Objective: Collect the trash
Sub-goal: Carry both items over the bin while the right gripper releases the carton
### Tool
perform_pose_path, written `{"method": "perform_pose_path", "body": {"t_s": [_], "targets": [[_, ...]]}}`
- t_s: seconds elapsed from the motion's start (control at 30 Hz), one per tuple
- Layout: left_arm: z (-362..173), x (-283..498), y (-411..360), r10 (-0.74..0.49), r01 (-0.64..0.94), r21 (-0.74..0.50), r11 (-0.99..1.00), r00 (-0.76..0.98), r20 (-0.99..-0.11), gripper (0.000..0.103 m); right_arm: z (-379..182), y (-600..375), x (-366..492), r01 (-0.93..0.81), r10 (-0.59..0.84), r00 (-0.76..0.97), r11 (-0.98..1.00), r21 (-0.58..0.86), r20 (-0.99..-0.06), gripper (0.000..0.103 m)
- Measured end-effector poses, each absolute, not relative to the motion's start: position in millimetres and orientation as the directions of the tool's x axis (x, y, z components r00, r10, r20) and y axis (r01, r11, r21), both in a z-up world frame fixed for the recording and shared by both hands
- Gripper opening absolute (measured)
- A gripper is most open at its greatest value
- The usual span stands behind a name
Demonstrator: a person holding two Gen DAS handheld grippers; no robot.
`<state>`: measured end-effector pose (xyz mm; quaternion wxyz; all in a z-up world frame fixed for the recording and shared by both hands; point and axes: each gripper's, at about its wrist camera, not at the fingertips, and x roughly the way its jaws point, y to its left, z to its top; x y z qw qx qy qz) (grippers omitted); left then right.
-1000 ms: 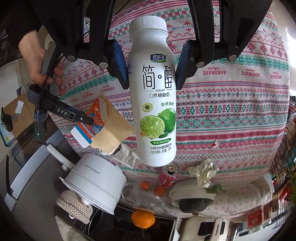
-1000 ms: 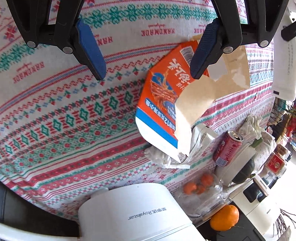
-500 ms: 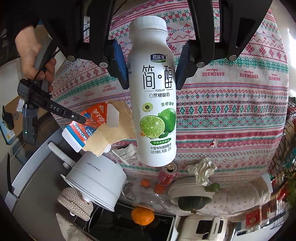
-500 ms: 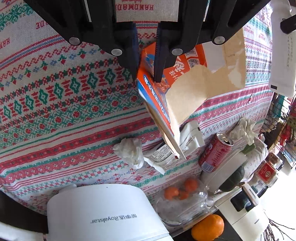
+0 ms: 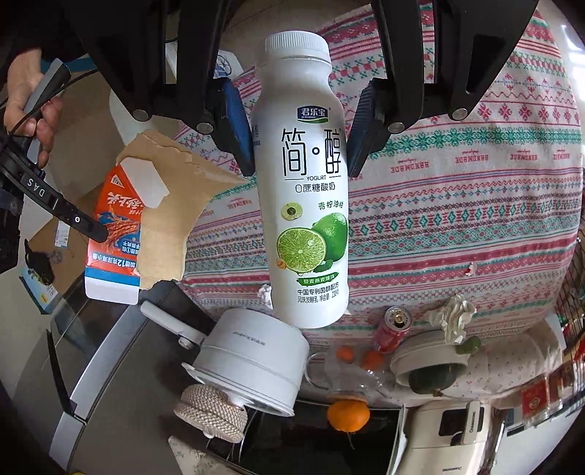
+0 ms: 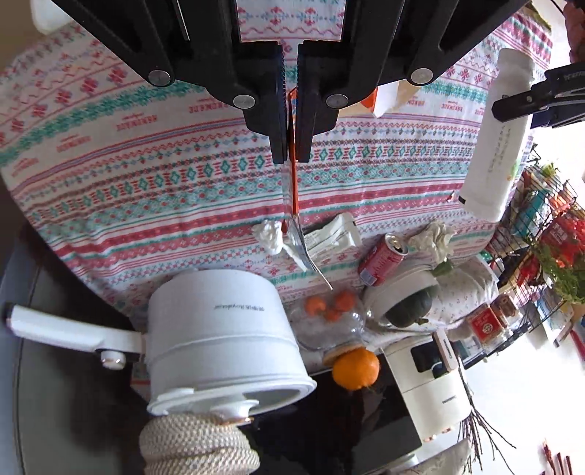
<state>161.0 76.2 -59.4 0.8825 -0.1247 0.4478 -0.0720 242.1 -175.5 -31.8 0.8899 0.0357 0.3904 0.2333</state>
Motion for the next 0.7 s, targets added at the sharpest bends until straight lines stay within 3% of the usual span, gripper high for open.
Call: {"method": "perform_pose_path", "body": {"t_s": [0.47, 0.7], "targets": [[-62, 130, -23, -0.365, 0.205, -0.302, 0.931, 0.536, -0.761, 0.052, -22, -272, 142, -0.265, 0.322, 0.669, 0.946, 0.190, -0.670, 0.003], [-68, 127, -71, -0.409, 0.292, -0.298, 0.909, 0.483, -0.774, 0.052, -46, -314, 122, -0.178, 0.224, 0.647, 0.974, 0.141, -0.729, 0.003]]}}
